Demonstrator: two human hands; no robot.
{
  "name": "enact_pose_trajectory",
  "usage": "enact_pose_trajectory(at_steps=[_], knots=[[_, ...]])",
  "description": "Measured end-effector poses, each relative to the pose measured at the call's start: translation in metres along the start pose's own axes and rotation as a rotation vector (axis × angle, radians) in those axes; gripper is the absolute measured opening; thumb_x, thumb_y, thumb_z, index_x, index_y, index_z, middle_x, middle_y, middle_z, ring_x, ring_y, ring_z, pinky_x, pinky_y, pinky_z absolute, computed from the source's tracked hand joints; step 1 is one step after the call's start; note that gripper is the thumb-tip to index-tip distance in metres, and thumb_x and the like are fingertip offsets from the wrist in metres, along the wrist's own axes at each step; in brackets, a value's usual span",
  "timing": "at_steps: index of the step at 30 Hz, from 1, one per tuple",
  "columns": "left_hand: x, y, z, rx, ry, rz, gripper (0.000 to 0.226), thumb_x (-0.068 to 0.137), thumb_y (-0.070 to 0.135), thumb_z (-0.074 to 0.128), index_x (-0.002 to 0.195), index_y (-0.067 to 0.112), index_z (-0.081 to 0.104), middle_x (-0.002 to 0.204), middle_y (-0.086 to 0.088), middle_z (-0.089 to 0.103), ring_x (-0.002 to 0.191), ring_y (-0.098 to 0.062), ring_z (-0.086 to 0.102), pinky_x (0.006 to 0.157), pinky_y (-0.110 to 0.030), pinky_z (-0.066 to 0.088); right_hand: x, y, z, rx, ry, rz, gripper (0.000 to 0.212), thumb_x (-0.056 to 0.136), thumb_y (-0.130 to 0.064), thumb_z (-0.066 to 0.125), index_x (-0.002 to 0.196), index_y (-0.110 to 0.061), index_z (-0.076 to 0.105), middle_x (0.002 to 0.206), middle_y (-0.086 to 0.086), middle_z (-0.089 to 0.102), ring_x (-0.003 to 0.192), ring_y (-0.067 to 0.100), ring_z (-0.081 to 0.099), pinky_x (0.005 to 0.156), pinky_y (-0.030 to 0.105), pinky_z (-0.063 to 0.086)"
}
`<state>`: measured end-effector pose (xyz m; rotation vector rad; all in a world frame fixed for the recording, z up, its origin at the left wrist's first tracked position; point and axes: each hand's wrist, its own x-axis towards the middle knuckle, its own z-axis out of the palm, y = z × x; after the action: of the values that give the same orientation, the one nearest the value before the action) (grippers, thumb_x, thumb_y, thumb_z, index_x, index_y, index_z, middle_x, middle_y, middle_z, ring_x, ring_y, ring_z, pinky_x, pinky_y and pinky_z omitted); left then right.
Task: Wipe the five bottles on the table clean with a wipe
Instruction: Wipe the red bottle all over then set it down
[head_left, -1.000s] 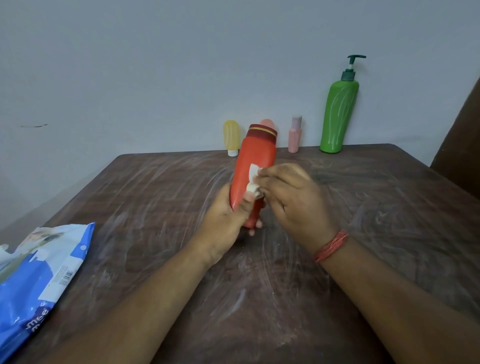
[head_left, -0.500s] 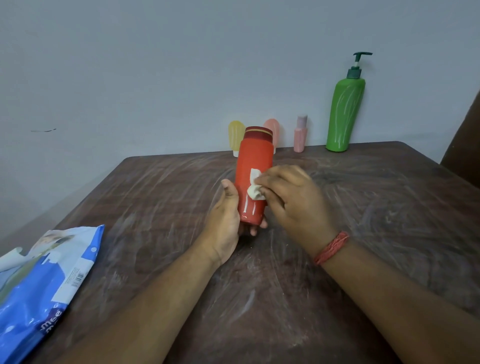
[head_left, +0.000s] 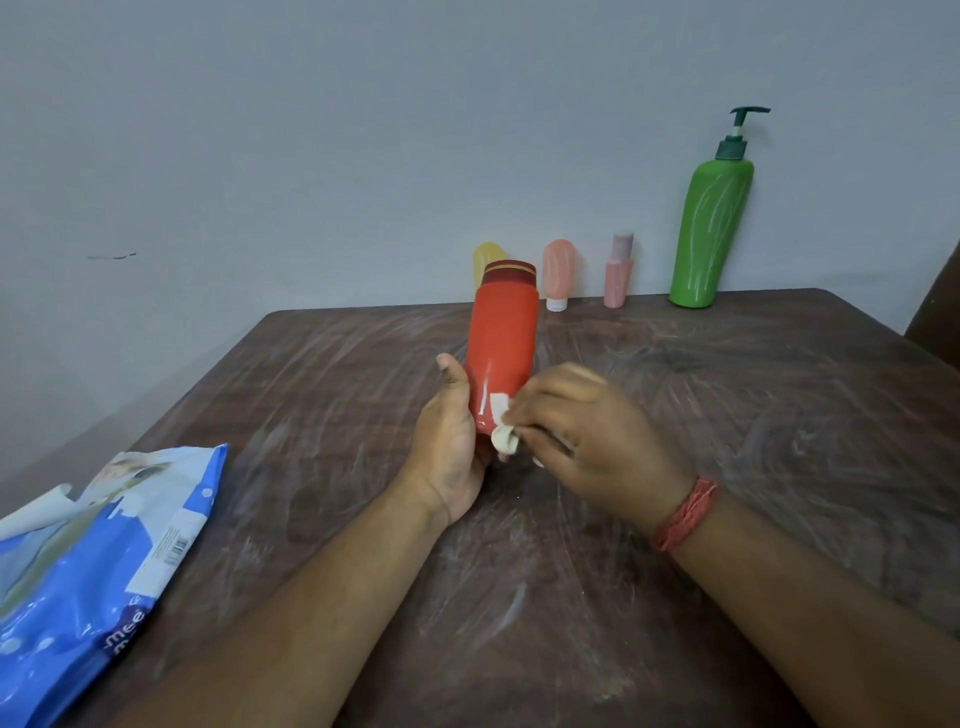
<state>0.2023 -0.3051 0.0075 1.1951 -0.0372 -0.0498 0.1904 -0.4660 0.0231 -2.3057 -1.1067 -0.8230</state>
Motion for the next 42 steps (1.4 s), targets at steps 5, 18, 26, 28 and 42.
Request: enact_pose_trajectory(at_steps=[5, 18, 26, 28, 42], knots=[[0.000, -0.003, 0.001, 0.010, -0.084, -0.008, 0.078, 0.094, 0.072, 0.026, 0.106, 0.009, 0.071, 0.080, -0.015, 0.072, 0.065, -0.025, 0.069, 0.052, -0.030, 0.051, -0.002, 0.001, -0.005, 0.004, 0.022, 0.015, 0.010, 0.090, -0.014, 0.068, 0.099, -0.014, 0.074, 0.100, -0.003, 0.065, 0.096, 0.016, 0.057, 0.086, 0.027, 0.046], [0.002, -0.005, 0.001, -0.012, -0.228, -0.020, 0.074, 0.092, 0.068, 0.031, 0.135, 0.015, 0.061, 0.095, -0.014, 0.069, 0.069, -0.022, 0.063, 0.061, -0.033, 0.049, 0.001, 0.005, -0.006, -0.120, 0.159, 0.137, 0.020, 0.090, -0.010, 0.067, 0.109, -0.008, 0.073, 0.105, 0.003, 0.065, 0.099, 0.022, 0.059, 0.085, 0.034, 0.051], [0.000, -0.001, 0.000, -0.148, -0.295, -0.107, 0.053, 0.100, 0.045, 0.044, 0.148, 0.022, 0.049, 0.124, -0.011, 0.065, 0.107, -0.024, 0.062, 0.099, -0.046, 0.047, 0.008, -0.007, -0.003, -0.107, 0.150, 0.127, 0.028, 0.089, -0.005, 0.063, 0.116, -0.004, 0.070, 0.113, 0.009, 0.065, 0.100, 0.027, 0.059, 0.087, 0.037, 0.052], [-0.002, -0.001, 0.001, -0.164, -0.322, -0.110, 0.049, 0.103, 0.038, 0.042, 0.149, 0.022, 0.047, 0.129, -0.012, 0.064, 0.110, -0.026, 0.062, 0.099, -0.048, 0.048, 0.009, -0.007, -0.006, -0.088, 0.145, 0.191, 0.031, 0.087, 0.001, 0.066, 0.117, -0.005, 0.070, 0.117, 0.009, 0.065, 0.104, 0.028, 0.058, 0.090, 0.038, 0.051], [0.003, -0.003, -0.008, -0.349, -0.264, -0.179, 0.053, 0.105, 0.038, 0.037, 0.093, 0.011, 0.081, 0.091, -0.008, 0.072, 0.082, -0.016, 0.072, 0.081, -0.029, 0.060, 0.002, -0.014, -0.009, -0.035, -0.077, -0.084, 0.018, 0.093, -0.009, 0.060, 0.102, -0.009, 0.075, 0.103, 0.002, 0.066, 0.094, 0.019, 0.058, 0.080, 0.032, 0.052]])
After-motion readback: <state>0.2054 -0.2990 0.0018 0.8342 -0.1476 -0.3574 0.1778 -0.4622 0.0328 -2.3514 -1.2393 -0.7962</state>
